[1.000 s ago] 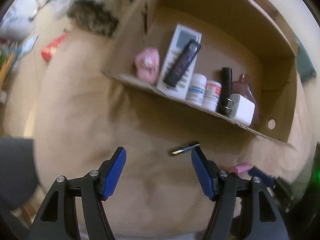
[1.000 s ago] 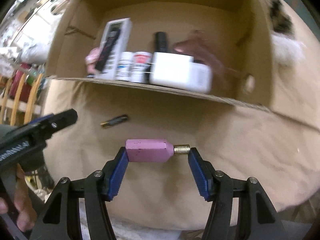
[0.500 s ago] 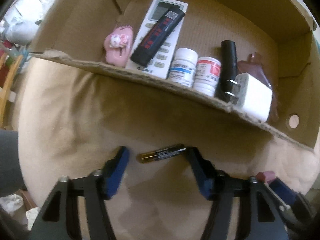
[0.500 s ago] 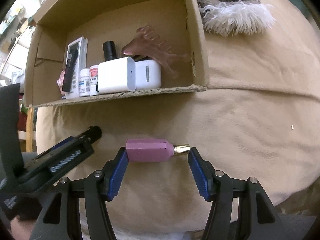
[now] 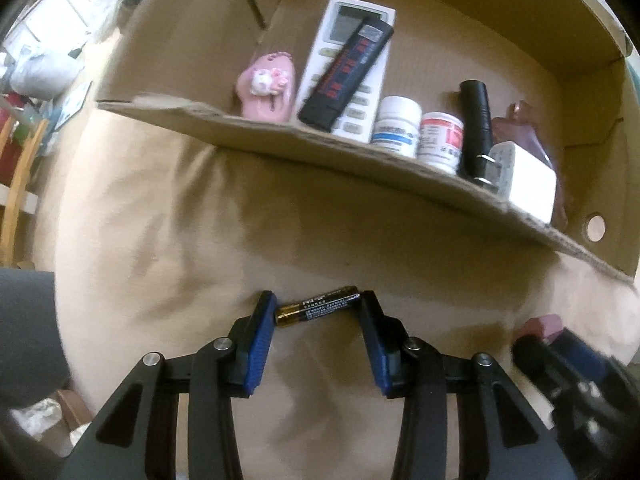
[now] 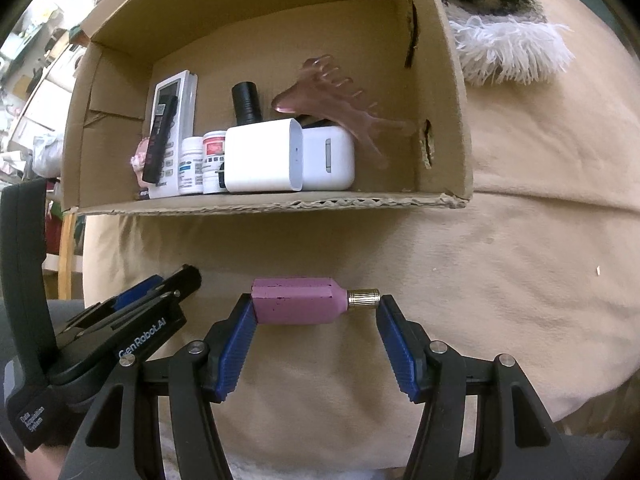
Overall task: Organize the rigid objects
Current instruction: 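Carry the pink tube and battery into the box and open both tools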
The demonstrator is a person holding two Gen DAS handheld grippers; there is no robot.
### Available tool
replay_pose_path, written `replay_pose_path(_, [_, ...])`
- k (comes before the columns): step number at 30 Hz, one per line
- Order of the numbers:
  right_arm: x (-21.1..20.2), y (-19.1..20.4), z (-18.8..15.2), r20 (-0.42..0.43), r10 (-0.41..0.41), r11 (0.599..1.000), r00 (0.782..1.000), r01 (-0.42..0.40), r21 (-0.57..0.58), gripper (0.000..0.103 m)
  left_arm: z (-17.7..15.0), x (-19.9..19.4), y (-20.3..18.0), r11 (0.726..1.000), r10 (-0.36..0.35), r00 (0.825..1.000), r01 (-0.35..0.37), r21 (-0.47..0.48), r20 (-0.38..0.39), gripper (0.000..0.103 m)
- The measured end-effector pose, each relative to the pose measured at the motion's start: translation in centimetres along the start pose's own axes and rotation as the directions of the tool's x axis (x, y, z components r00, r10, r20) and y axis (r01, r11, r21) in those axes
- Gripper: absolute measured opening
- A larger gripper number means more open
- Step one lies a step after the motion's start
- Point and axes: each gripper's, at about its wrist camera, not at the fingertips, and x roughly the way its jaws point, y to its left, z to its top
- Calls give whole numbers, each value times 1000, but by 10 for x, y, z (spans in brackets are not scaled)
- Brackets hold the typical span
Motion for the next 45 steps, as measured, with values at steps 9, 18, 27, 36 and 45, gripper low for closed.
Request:
replay_pose_path(9, [-4, 15, -2, 34, 5, 1000, 999, -4, -15, 65, 3, -21, 33, 999, 26, 999, -27, 22, 18, 39])
replay_pose_path(18, [-35, 31, -7, 117, 13, 998, 993, -6, -57, 65, 5, -87, 66, 998, -22, 993, 15, 61, 120, 39])
replay_pose_path(27, [-79, 43, 6, 305, 87, 993, 948, -57, -104, 65, 23, -142, 57, 993, -61, 955, 29, 114, 292, 39])
replay_pose_path(36, [-96, 47, 53, 353, 124, 989, 927, -87, -119, 65, 71, -145, 28, 982, -120, 930, 62, 176, 346, 39])
replay_pose_path(45, [-71, 37, 107, 336, 101, 994, 936, -77, -83, 65, 108, -123, -5, 954, -206, 908, 103, 281, 364, 39])
